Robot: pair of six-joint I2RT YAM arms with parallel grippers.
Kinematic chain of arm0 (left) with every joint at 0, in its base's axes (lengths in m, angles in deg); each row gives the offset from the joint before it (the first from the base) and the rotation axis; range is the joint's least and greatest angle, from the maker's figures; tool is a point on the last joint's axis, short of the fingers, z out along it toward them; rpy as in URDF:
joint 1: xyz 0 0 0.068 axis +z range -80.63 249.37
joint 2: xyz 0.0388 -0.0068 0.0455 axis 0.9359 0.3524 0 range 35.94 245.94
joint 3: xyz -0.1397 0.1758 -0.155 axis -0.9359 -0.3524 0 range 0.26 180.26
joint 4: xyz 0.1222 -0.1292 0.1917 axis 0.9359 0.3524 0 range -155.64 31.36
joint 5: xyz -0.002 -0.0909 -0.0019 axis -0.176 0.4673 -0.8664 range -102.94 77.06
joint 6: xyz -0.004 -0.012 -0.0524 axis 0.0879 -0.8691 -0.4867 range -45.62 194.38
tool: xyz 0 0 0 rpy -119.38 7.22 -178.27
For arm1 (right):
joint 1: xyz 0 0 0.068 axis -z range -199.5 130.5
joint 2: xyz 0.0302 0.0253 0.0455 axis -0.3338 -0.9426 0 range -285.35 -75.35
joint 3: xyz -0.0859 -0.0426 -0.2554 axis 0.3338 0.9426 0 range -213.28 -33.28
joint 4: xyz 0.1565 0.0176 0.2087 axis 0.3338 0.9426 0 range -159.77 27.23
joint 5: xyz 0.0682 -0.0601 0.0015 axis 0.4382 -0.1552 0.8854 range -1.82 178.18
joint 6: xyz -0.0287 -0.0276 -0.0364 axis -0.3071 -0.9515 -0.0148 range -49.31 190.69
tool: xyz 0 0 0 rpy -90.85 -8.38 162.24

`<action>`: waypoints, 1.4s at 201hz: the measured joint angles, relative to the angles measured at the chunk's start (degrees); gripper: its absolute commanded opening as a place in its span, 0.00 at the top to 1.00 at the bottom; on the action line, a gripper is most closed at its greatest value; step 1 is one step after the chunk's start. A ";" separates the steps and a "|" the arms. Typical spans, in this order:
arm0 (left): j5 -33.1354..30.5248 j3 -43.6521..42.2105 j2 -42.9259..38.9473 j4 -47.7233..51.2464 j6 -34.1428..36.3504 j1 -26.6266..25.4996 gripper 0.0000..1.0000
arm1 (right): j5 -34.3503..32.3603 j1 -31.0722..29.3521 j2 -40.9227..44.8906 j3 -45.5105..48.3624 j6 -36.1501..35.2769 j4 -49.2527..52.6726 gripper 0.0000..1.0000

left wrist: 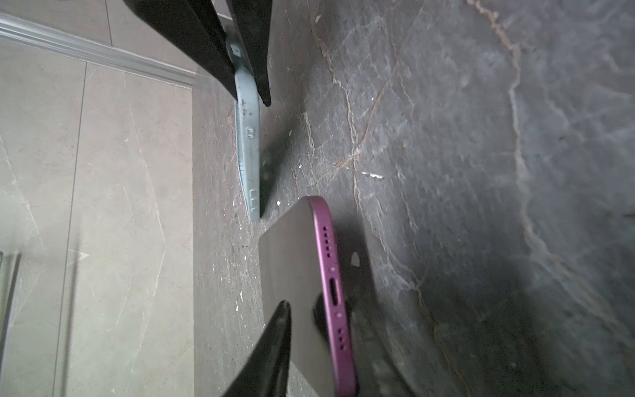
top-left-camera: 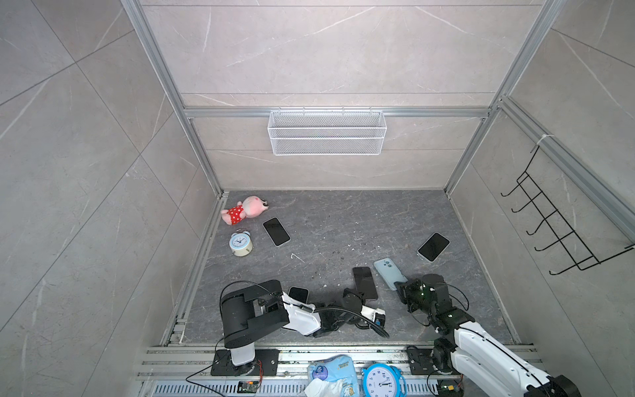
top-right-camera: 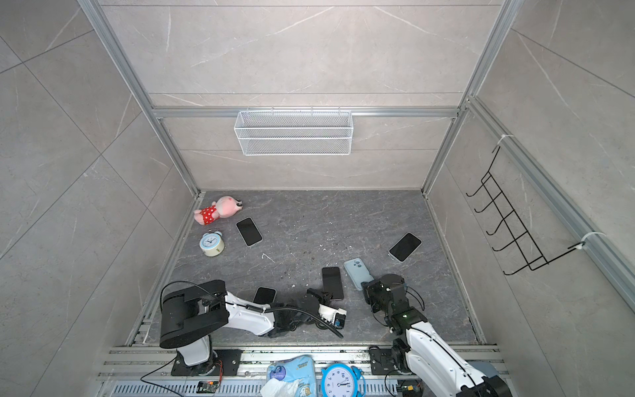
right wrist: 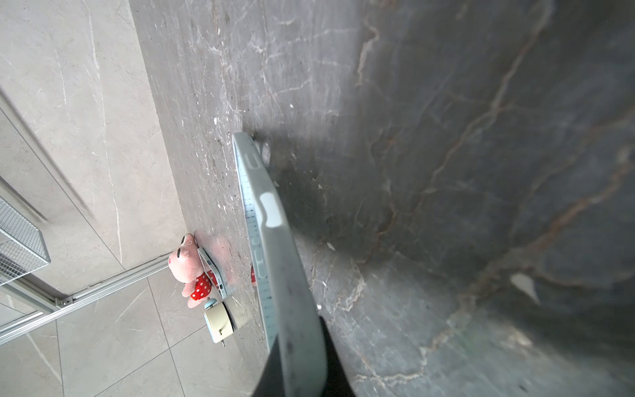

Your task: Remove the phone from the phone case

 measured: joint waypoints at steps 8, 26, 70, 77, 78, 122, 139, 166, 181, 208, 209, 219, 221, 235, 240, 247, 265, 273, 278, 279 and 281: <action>-0.02 0.00 0.15 -0.02 -0.35 -0.07 0.61 | 0.15 0.00 -0.26 0.02 0.11 -0.22 0.86; -0.17 0.00 0.90 -0.02 -0.94 -0.20 0.53 | 0.42 0.00 -0.74 0.26 0.39 -0.90 0.84; -1.36 0.00 1.79 -0.68 -2.16 -0.26 0.43 | 1.44 0.00 -0.96 1.66 1.05 -1.40 0.71; -1.46 0.00 1.79 -0.70 -2.27 -0.26 0.35 | 1.62 -0.02 -0.98 1.81 1.16 -1.44 0.67; -1.46 0.00 1.79 -0.68 -2.29 -0.26 0.35 | 1.66 -0.02 -1.01 1.81 1.11 -1.44 0.67; -2.71 0.00 1.79 -1.81 -3.39 -0.74 0.32 | 3.80 -0.57 -2.67 1.99 0.85 -1.92 0.48; -3.50 0.00 1.77 -1.99 -3.76 -0.92 0.30 | 4.92 -1.07 -2.93 1.92 0.37 -2.32 0.43; -4.92 -0.57 0.98 -2.86 -5.07 -1.14 0.18 | 5.92 -2.84 -2.23 1.90 -0.57 -2.19 0.37; -5.90 -1.20 0.13 -3.10 -5.46 -1.36 0.17 | 6.25 -3.96 -1.09 1.90 -0.96 -1.11 0.34; -7.41 -3.23 -2.73 -3.08 -6.97 -1.95 0.15 | 6.19 -6.49 3.43 1.57 -2.16 4.33 0.30; -7.50 -3.34 -2.93 -3.08 -7.08 -1.99 0.15 | 6.19 -6.54 3.54 1.57 -2.23 4.48 0.30; -8.07 -4.02 -4.48 -3.08 -7.93 -2.23 0.15 | 5.97 -7.08 5.95 1.09 -2.91 7.82 0.29; -8.20 -4.15 -4.81 -3.06 -8.09 -2.29 0.15 | 5.92 -7.17 6.45 0.98 -2.99 8.59 0.29; -9.40 -4.90 -7.34 -3.02 -9.38 -2.69 0.14 | 5.38 -7.41 10.12 -0.17 -4.26 13.49 0.28; -9.84 -5.07 -8.44 -2.84 -10.08 -2.86 0.14 | 5.11 -7.48 11.61 -0.92 -5.05 15.69 0.28; -10.51 -5.20 -10.12 -2.38 -11.06 -3.08 0.14 | 4.55 -7.56 13.62 -2.21 -5.99 18.69 0.27; -13.00 -4.94 -14.64 0.02 -14.69 -3.54 0.14 | 2.49 -7.76 18.05 -6.34 -9.14 25.49 0.27; -14.38 -4.33 -16.96 2.51 -17.31 -3.67 0.14 | 1.33 -7.80 19.71 -8.61 -10.95 28.30 0.27; -15.19 -3.87 -18.23 4.02 -18.73 -3.74 0.13 | 0.70 -7.80 20.33 -9.90 -12.00 29.70 0.27; -15.37 -3.67 -18.64 4.57 -19.34 -3.76 0.13 | 0.50 -7.80 20.46 -10.29 -12.37 30.12 0.27; -15.65 -3.34 -19.19 5.46 -20.06 -3.76 0.13 | 0.35 -7.80 20.57 -10.69 -12.76 30.47 0.27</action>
